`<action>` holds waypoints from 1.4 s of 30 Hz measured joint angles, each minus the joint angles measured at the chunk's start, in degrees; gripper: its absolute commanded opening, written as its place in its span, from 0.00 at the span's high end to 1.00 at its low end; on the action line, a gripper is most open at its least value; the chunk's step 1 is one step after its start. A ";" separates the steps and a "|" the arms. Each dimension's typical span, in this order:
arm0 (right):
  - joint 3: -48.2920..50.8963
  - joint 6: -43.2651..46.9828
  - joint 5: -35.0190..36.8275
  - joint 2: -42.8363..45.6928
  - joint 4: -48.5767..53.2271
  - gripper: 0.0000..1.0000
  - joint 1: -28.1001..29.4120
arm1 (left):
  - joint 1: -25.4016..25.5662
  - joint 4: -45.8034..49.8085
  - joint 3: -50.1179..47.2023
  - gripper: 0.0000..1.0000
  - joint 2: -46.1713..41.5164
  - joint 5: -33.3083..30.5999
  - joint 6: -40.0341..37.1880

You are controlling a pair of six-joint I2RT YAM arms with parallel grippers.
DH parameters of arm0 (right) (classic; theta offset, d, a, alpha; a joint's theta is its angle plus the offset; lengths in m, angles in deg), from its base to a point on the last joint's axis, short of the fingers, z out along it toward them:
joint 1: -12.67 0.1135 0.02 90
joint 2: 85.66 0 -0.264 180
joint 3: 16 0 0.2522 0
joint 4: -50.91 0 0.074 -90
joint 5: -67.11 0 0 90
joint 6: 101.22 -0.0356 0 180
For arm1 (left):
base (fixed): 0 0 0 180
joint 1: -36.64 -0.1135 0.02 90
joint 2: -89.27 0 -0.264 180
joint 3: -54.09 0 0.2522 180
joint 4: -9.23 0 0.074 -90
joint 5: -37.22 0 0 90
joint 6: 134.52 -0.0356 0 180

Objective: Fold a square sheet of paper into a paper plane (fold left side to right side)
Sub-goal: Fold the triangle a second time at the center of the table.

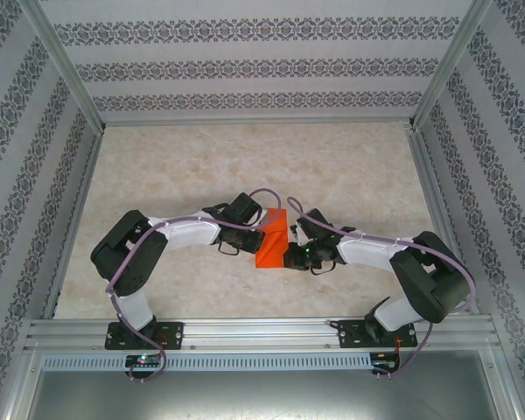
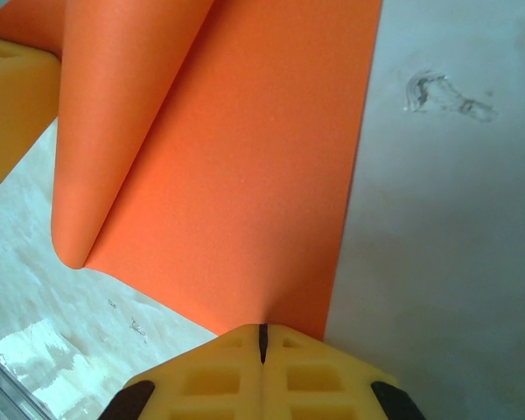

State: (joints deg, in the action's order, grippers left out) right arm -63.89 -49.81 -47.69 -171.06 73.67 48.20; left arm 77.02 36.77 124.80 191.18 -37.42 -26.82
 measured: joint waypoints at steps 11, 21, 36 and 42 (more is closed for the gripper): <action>-0.39 0.02 -0.02 -0.26 0.52 1.00 0.00 | 0.00 0.00 0.61 1.00 0.61 0.00 -0.61; -0.66 0.07 -0.02 -0.48 0.85 1.00 0.00 | 0.00 0.02 0.61 1.00 0.63 -0.48 -0.63; -0.87 0.70 -0.07 -0.66 1.05 1.00 0.00 | -0.02 0.04 0.61 1.00 0.63 -0.59 -0.83; -0.87 0.68 -0.11 -0.57 1.05 1.00 0.00 | -0.02 0.02 0.61 1.00 0.66 -0.55 -0.83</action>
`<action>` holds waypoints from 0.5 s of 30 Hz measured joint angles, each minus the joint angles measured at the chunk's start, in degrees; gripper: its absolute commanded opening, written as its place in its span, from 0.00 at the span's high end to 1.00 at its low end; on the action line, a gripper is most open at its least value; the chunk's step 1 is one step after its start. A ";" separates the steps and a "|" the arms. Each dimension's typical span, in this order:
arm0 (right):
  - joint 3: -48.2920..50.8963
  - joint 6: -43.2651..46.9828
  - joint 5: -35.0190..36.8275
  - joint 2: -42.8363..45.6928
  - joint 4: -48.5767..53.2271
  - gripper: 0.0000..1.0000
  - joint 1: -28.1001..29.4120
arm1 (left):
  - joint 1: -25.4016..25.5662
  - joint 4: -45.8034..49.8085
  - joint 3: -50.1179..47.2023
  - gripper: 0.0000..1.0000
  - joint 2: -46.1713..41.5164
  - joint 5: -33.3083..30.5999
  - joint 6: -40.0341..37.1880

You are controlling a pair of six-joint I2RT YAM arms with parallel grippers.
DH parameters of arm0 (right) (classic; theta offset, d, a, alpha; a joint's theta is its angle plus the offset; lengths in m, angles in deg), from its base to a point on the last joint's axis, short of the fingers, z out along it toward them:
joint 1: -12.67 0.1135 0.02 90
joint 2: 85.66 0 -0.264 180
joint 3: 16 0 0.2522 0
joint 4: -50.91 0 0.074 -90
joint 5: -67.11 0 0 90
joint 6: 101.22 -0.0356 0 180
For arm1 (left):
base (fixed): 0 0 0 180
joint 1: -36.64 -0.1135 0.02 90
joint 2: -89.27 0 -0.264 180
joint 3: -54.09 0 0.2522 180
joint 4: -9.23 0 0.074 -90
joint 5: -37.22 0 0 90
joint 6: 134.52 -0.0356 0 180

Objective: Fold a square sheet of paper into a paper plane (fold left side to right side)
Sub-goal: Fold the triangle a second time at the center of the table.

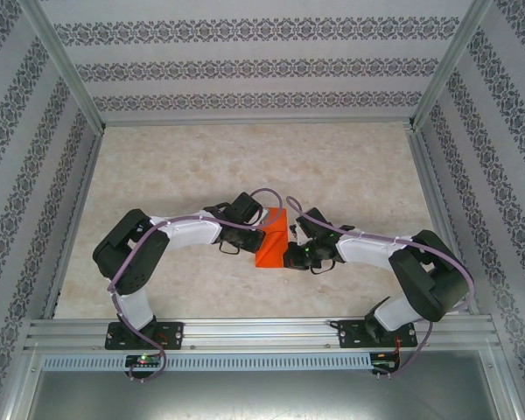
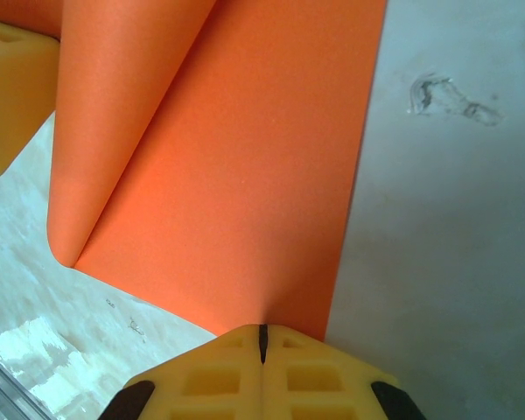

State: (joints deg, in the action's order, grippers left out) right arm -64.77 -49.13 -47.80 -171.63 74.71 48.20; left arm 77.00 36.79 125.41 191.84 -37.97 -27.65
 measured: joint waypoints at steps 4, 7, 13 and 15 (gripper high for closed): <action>0.07 -0.07 0.00 0.37 -0.02 1.00 -0.02 | 0.00 0.00 0.00 1.00 0.15 0.00 0.00; 1.09 -0.76 -0.70 2.25 -0.98 1.00 -0.28 | 0.02 0.00 0.00 1.00 0.15 0.00 0.00; 3.91 -3.85 -4.20 6.23 -7.48 1.00 -4.09 | 0.00 -0.02 0.00 1.00 0.17 0.17 0.00; 4.31 -5.38 -5.03 5.75 -10.99 1.00 -4.85 | 0.02 -0.02 0.00 1.00 0.22 0.17 0.00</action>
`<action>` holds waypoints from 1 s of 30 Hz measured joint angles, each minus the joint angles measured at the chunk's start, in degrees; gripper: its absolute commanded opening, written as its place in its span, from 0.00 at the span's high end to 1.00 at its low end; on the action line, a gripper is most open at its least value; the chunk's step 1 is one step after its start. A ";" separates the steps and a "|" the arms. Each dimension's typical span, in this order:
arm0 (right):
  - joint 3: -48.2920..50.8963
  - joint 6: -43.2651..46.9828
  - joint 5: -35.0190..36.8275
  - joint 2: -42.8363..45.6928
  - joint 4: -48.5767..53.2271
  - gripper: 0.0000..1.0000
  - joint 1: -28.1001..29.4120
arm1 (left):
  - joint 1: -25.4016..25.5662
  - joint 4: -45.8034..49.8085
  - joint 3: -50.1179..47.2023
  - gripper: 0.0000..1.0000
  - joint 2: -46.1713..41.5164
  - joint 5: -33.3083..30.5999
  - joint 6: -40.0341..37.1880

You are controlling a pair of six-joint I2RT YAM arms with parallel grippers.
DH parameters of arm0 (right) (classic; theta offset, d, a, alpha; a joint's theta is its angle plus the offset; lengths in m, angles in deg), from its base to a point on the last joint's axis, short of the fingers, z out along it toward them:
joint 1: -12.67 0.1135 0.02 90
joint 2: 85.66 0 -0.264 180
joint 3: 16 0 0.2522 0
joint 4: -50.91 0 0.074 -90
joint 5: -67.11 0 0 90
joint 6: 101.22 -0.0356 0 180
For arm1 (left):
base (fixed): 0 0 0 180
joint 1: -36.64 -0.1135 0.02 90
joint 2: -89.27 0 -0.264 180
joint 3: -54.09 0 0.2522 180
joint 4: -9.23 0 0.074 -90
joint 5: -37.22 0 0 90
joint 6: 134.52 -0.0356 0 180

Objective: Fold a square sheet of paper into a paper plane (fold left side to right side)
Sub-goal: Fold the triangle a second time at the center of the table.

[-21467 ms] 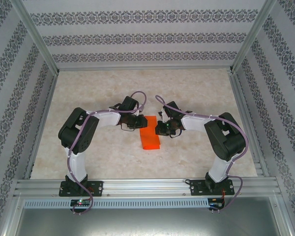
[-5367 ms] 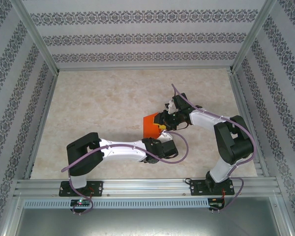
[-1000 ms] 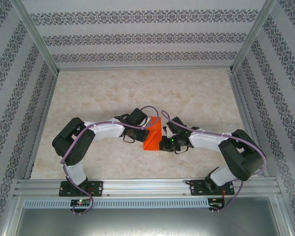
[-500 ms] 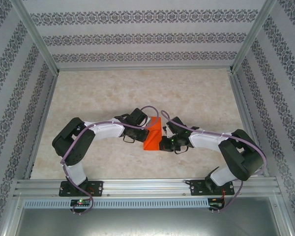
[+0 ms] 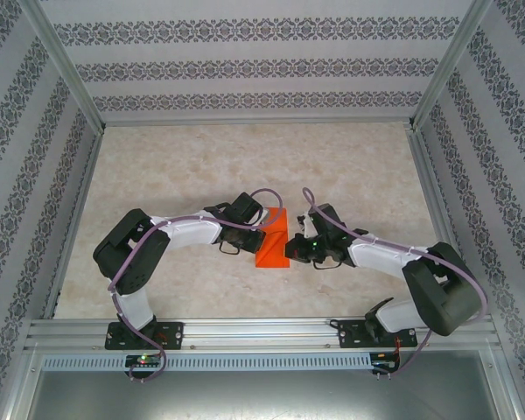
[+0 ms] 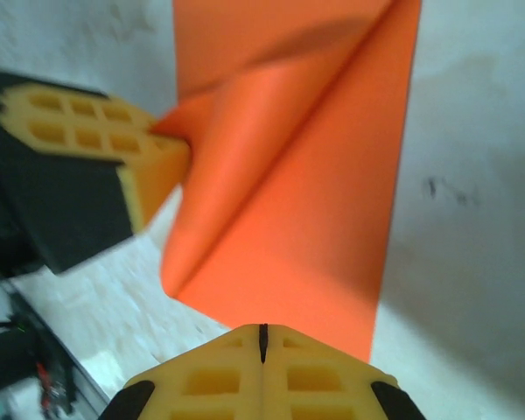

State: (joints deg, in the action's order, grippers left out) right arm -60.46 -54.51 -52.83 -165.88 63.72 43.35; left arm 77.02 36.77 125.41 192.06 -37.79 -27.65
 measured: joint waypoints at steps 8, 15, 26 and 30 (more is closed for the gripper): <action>-3.17 -3.80 -1.64 -7.19 -10.40 1.00 -0.13 | -0.02 -0.02 0.00 1.00 0.13 0.02 0.00; -7.61 -3.96 -1.66 -13.18 -12.94 1.00 0.24 | -0.02 -0.04 0.00 1.00 0.13 0.02 0.00; -8.59 -3.41 -1.44 -17.16 -12.96 1.00 0.72 | 0.00 -0.02 0.00 1.00 0.13 0.00 0.00; -8.59 -2.80 -0.96 -17.27 -12.57 1.00 0.72 | 0.00 -0.02 0.00 1.00 0.13 0.02 0.00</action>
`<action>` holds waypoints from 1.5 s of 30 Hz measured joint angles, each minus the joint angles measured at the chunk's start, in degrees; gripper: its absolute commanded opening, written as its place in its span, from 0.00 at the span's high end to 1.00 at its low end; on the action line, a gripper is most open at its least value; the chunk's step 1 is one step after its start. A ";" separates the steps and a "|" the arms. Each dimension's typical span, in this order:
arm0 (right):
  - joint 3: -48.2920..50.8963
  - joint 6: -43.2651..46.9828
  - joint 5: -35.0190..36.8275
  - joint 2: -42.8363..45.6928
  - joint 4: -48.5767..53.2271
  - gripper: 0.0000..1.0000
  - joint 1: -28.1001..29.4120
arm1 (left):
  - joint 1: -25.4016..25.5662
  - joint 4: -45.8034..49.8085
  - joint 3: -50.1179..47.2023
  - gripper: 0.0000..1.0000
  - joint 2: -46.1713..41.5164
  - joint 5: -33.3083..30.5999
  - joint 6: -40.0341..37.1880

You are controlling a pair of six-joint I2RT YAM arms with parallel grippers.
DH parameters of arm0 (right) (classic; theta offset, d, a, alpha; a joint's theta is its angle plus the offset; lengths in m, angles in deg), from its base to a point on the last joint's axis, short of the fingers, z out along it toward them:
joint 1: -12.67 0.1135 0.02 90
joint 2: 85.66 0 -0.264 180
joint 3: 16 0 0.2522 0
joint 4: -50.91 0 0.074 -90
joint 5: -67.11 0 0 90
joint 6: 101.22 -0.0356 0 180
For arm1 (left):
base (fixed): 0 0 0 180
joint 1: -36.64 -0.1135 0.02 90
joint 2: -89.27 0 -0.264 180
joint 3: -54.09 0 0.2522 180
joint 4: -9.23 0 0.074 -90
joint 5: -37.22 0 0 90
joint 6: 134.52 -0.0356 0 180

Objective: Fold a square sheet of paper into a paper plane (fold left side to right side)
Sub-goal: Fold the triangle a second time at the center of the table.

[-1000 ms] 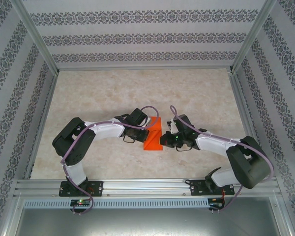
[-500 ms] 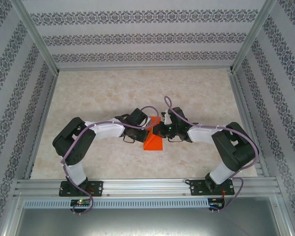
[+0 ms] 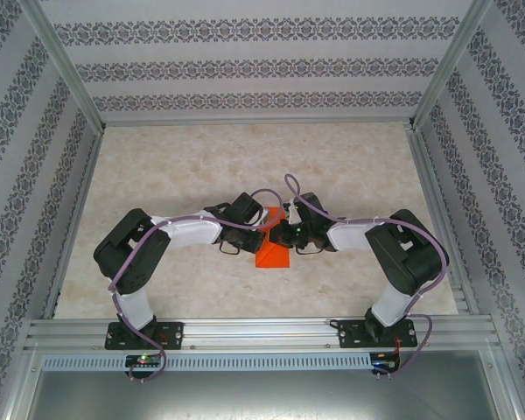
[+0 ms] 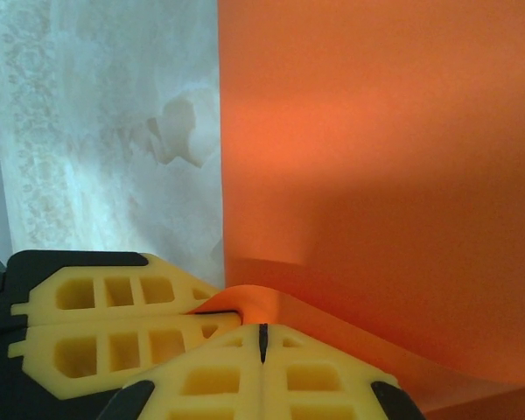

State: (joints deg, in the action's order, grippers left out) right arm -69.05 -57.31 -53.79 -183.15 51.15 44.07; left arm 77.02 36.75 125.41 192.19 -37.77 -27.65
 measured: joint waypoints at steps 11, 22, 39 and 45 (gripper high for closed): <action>0.02 1.44 0.94 -0.61 0.48 1.00 0.00 | -0.02 0.00 0.00 1.00 0.02 -0.02 -0.02; 0.04 2.97 2.16 -0.85 1.70 1.00 0.00 | 0.00 0.00 0.02 1.00 0.11 -0.02 -0.02; 0.46 3.04 2.10 -1.20 0.83 1.00 -0.02 | -0.02 2.05 0.00 0.72 -3.98 -2.03 0.50; 0.46 3.54 2.03 -1.20 0.83 1.00 -0.02 | -0.02 2.27 -0.48 0.74 -11.67 -0.15 2.25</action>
State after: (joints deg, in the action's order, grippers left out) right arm -68.59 -53.77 -51.75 -184.35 51.98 44.05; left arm 77.00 39.02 124.93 180.52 -37.93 -25.40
